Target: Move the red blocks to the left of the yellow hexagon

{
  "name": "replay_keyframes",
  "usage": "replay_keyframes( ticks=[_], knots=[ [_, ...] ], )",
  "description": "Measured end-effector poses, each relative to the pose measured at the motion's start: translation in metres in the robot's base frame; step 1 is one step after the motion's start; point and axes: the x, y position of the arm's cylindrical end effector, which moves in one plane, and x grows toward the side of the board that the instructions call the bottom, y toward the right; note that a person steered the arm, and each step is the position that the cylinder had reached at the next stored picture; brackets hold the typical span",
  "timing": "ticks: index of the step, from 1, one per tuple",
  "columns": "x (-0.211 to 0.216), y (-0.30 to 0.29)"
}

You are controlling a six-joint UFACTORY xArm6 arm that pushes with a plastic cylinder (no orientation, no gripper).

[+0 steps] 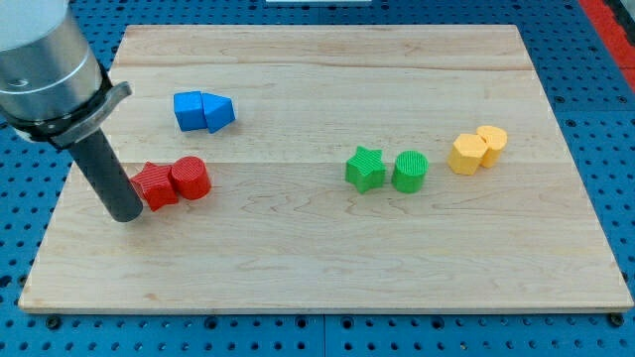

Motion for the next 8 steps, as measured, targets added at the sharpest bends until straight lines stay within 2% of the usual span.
replay_keyframes(
  ticks=[2, 3, 4, 5, 6, 8],
  knots=[
    [-0.015, 0.016],
    [-0.015, -0.011],
    [-0.053, 0.002],
    [-0.053, 0.071],
    [-0.052, 0.071],
    [-0.015, 0.069]
  ],
)
